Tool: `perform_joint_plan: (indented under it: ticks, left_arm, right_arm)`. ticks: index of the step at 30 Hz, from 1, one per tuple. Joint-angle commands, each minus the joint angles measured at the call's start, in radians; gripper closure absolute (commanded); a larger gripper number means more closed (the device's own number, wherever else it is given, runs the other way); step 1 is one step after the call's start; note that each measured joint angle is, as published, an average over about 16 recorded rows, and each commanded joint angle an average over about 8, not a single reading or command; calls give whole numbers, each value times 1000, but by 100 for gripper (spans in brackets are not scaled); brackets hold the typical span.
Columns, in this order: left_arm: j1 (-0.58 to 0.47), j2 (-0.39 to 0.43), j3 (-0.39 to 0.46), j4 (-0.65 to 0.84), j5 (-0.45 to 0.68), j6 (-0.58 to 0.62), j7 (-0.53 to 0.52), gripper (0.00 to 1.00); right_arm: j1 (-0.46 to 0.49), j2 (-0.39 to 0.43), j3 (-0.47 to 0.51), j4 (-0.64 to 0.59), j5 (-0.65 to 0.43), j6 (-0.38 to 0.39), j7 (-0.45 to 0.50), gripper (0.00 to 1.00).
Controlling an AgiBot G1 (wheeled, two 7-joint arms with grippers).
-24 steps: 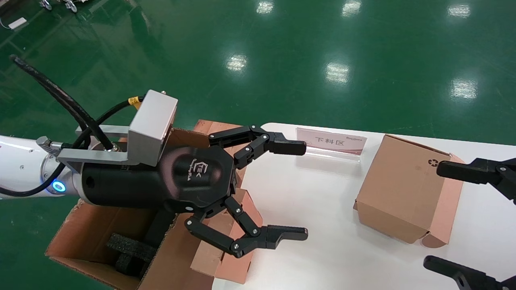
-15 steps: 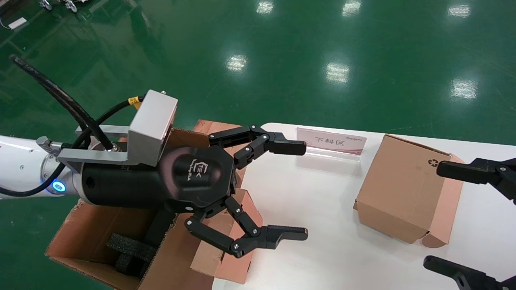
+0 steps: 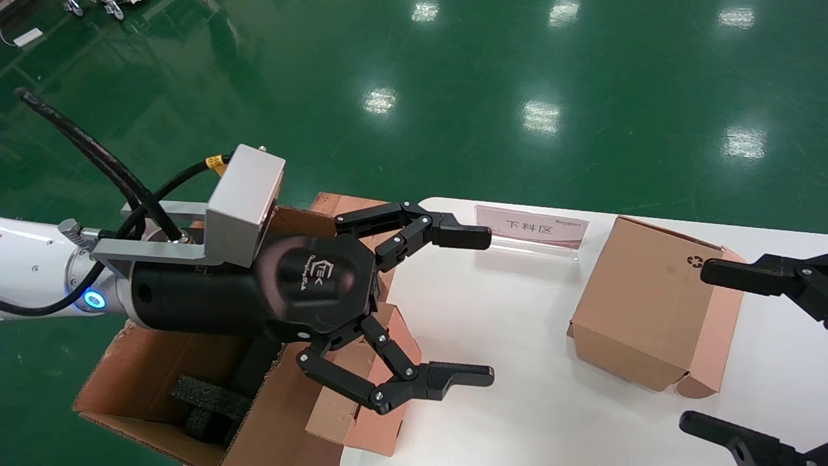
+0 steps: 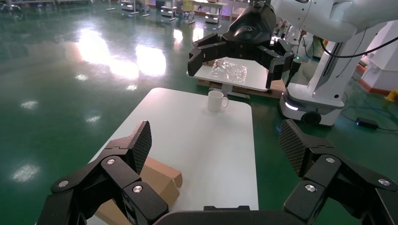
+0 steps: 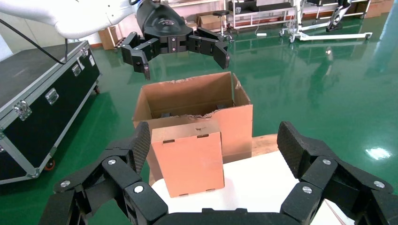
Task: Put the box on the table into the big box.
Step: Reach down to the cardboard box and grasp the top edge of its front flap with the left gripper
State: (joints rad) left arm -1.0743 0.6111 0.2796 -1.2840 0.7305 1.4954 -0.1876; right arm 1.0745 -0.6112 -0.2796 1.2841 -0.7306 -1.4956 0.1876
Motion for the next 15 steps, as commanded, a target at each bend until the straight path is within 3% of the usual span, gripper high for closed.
perform_joint_plan:
  ticks: [1, 15]
  left_arm:
    - [0, 0, 0, 0, 0, 0, 0, 0]
    - [0, 0, 0, 0, 0, 0, 0, 0]
  right_arm:
    - [0, 0, 0, 0, 0, 0, 0, 0]
    - [0, 0, 0, 0, 0, 0, 0, 0]
